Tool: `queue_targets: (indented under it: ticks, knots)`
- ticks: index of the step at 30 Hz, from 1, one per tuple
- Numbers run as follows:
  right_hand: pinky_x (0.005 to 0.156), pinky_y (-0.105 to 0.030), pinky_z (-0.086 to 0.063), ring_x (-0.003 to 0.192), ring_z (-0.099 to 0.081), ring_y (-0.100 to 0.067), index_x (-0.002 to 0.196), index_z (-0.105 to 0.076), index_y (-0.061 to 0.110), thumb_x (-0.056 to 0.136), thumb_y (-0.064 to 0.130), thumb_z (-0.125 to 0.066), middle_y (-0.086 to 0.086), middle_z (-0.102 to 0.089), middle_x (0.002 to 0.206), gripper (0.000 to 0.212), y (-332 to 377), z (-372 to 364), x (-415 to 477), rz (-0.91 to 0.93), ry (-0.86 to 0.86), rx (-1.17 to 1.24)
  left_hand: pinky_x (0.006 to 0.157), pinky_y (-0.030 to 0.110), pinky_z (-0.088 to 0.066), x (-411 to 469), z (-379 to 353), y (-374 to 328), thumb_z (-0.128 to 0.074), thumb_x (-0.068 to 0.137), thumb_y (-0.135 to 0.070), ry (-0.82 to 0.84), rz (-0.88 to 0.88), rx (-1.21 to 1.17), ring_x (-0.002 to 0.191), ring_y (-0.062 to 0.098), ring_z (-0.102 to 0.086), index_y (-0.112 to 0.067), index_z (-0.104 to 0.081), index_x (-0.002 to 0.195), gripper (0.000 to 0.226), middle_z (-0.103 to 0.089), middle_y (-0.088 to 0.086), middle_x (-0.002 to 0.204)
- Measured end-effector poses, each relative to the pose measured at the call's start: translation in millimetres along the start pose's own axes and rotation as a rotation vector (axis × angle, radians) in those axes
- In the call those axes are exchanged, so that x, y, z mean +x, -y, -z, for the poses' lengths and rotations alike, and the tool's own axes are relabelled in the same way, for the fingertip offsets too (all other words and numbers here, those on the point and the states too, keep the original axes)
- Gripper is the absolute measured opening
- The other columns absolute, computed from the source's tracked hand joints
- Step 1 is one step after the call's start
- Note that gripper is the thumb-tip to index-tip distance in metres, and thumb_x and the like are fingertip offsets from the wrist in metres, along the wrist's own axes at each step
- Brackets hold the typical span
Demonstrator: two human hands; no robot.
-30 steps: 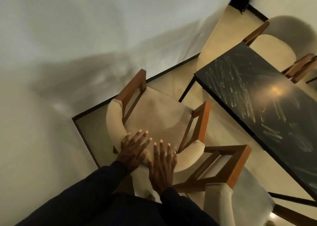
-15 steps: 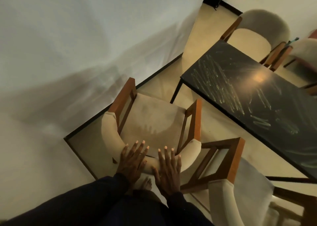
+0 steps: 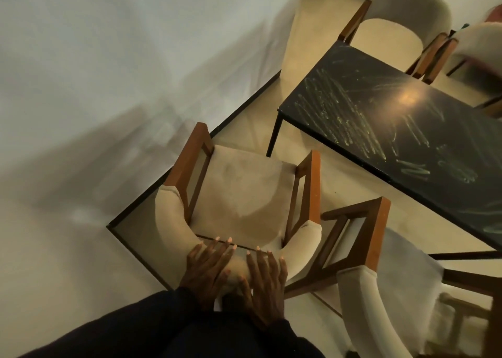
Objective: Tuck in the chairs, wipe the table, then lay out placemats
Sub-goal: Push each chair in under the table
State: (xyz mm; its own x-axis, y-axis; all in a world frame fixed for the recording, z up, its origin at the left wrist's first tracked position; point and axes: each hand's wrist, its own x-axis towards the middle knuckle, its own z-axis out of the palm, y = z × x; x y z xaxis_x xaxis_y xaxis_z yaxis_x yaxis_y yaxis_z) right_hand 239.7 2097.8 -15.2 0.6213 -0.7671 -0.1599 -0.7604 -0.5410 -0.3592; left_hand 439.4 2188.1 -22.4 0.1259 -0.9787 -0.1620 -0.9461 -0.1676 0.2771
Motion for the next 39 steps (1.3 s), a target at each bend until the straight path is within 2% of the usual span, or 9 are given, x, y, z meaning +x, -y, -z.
queue_targets:
  ticks: [3, 6, 10, 12, 18, 24, 30, 34, 39]
  knots:
    - [0.121, -0.063, -0.029, 0.152, -0.043, -0.035, 0.155, -0.054, 0.024, 0.102, 0.063, -0.053, -0.008, -0.046, 0.165, 0.066, -3, 0, -7, 0.036, -0.006, 0.012, 0.116, 0.057, -0.035, 2, 0, -1, -0.05, 0.099, -0.069, -0.032, -0.038, -0.054, 0.149, 0.028, -0.048, -0.02, -0.061, 0.15, 0.072, -0.049, 0.005, 0.163]
    - [0.121, -0.07, -0.029, 0.156, -0.037, -0.038, 0.159, -0.049, 0.021, 0.094, 0.051, -0.075, -0.011, -0.04, 0.169, 0.077, -7, -9, 5, 0.007, -0.011, 0.041, 0.117, 0.054, -0.031, 23, 10, 8, -0.026, 0.108, -0.059, -0.031, -0.116, -0.021, 0.15, 0.028, -0.047, -0.023, -0.054, 0.155, 0.066, -0.044, 0.005, 0.166]
    - [0.125, -0.069, -0.02, 0.161, -0.025, -0.041, 0.164, -0.04, 0.018, 0.097, 0.053, -0.062, -0.013, -0.028, 0.174, 0.079, 1, -8, 16, -0.022, -0.065, 0.001, 0.12, 0.051, -0.024, 30, 10, 16, -0.036, 0.106, -0.05, -0.036, -0.133, -0.017, 0.157, 0.026, -0.035, -0.028, -0.039, 0.163, 0.06, -0.032, 0.002, 0.172]
    - [0.125, -0.07, -0.019, 0.162, -0.02, -0.041, 0.165, -0.038, 0.017, 0.096, 0.051, -0.064, -0.013, -0.023, 0.176, 0.081, 8, -10, 22, -0.032, -0.084, -0.005, 0.121, 0.051, -0.023, 32, 12, 21, -0.038, 0.105, -0.049, -0.041, -0.153, -0.019, 0.159, 0.026, -0.031, -0.029, -0.033, 0.165, 0.064, -0.027, 0.002, 0.174]
    - [0.13, -0.066, -0.005, 0.165, -0.007, -0.039, 0.169, -0.03, 0.016, 0.103, 0.05, -0.055, -0.011, -0.01, 0.179, 0.078, 52, -12, 54, -0.08, -0.104, -0.005, 0.126, 0.053, -0.016, 58, 34, 64, -0.039, 0.103, -0.041, -0.024, -0.098, -0.085, 0.161, 0.026, -0.022, -0.024, -0.035, 0.165, 0.064, -0.026, 0.005, 0.174]
    - [0.129, -0.068, -0.006, 0.166, 0.002, -0.033, 0.172, -0.017, 0.019, 0.107, 0.05, -0.048, -0.008, -0.001, 0.18, 0.078, 84, -22, 94, -0.071, -0.122, -0.031, 0.129, 0.05, -0.008, 86, 56, 113, -0.039, 0.105, -0.042, 0.011, -0.125, -0.026, 0.163, 0.027, -0.02, -0.022, -0.032, 0.166, 0.065, -0.022, 0.005, 0.176]
    - [0.129, -0.067, -0.011, 0.166, -0.006, -0.033, 0.17, -0.026, 0.017, 0.109, 0.046, -0.042, -0.01, -0.012, 0.179, 0.069, 114, -33, 114, -0.153, -0.187, -0.028, 0.126, 0.059, -0.028, 102, 61, 140, -0.04, 0.107, -0.054, 0.089, -0.306, 0.083, 0.161, 0.033, -0.023, -0.018, -0.025, 0.167, 0.072, -0.021, 0.012, 0.175]
    - [0.129, -0.065, -0.012, 0.165, -0.012, -0.032, 0.169, -0.028, 0.027, 0.109, 0.044, -0.04, -0.005, -0.019, 0.178, 0.064, 129, -36, 119, -0.212, -0.207, -0.027, 0.127, 0.061, -0.025, 112, 66, 164, -0.04, 0.107, -0.047, 0.114, -0.449, 0.087, 0.163, 0.034, -0.017, -0.015, -0.023, 0.169, 0.071, -0.014, 0.013, 0.177]
    - [0.128, -0.065, -0.011, 0.165, -0.013, -0.033, 0.17, -0.021, 0.035, 0.112, 0.049, -0.024, -0.002, -0.025, 0.176, 0.059, 139, -37, 116, -0.316, -0.167, -0.023, 0.119, 0.063, -0.039, 117, 75, 173, -0.039, 0.106, -0.044, 0.229, -0.526, 0.067, 0.159, 0.036, -0.029, -0.018, -0.038, 0.164, 0.064, -0.026, 0.011, 0.174]
